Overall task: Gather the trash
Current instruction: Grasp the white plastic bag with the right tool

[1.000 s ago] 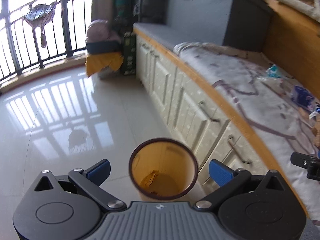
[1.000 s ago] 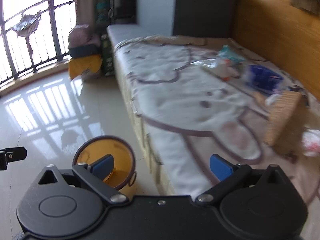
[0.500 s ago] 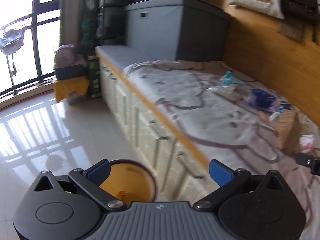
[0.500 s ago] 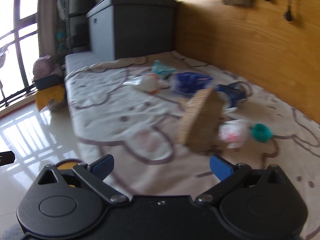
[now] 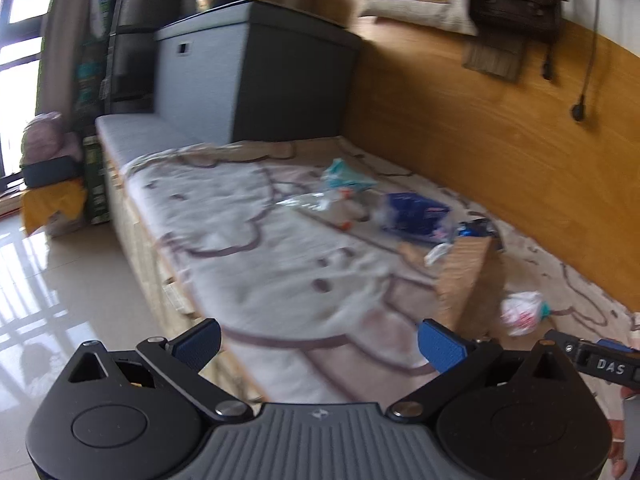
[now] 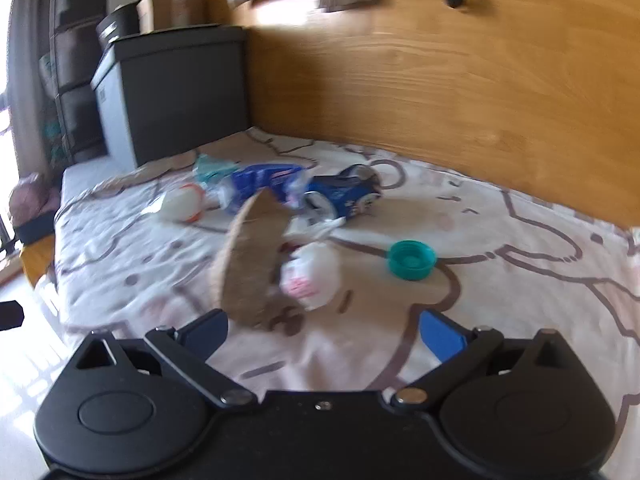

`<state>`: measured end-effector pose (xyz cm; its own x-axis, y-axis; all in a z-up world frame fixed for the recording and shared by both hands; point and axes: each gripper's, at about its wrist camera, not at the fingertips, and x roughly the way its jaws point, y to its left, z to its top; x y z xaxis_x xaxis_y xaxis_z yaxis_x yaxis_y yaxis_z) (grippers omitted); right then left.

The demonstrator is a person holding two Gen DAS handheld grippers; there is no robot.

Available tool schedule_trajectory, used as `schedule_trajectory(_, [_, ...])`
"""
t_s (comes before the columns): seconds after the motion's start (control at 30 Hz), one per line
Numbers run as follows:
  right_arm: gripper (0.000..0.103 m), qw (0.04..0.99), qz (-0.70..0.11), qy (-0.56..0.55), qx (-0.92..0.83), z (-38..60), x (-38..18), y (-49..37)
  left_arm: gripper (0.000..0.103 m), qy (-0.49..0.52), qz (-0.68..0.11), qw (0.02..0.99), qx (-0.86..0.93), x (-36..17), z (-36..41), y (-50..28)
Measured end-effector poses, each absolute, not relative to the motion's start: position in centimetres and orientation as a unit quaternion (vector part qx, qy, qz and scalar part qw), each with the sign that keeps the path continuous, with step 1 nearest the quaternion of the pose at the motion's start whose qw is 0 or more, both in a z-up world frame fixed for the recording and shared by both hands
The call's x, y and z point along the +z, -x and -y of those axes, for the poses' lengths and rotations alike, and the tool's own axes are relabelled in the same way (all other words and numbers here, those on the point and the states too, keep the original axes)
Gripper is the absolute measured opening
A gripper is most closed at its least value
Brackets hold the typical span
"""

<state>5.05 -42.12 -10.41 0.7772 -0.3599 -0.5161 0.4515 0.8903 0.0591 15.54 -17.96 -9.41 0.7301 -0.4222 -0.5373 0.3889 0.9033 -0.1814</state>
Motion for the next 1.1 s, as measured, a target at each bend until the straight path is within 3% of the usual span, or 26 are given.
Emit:
schedule_trajectory(0.3, [0.102,0.937,-0.224,-0.184,-0.196,47.0,-11.1,-6.1,0.103,0.009,-0.291,0.921,-0.260,-10.3,24.5,-17.2])
schedule_trajectory(0.43, [0.088,0.937,-0.210,-0.218,-0.175,48.1,-11.0,-7.0,0.103,-0.003,-0.285,0.916,-0.282,-10.9,26.8,-17.7])
schedule_trajectory(0.6, [0.080,0.936,-0.206,-0.241,-0.154,48.9,-11.0,-8.4,0.103,-0.023,-0.287,0.907,-0.309,-11.5,29.1,-18.5])
schedule_trajectory(0.8, [0.057,0.930,-0.235,-0.248,-0.135,49.3,-12.3,-10.1,0.103,-0.036,-0.293,0.899,-0.323,-11.9,31.1,-19.5])
schedule_trajectory(0.87, [0.034,0.927,-0.242,-0.258,-0.124,49.6,-12.7,-10.2,0.103,-0.038,-0.290,0.899,-0.327,-11.9,31.6,-19.8])
schedule_trajectory(0.9, [0.030,0.926,-0.242,-0.263,-0.120,49.8,-12.8,-10.0,0.103,-0.038,-0.289,0.898,-0.329,-11.9,31.8,-19.9])
schedule_trajectory(1.1, [0.021,0.927,-0.230,-0.270,-0.119,50.7,-12.3,-7.6,0.103,-0.053,-0.290,0.892,-0.342,-12.3,33.7,-20.7])
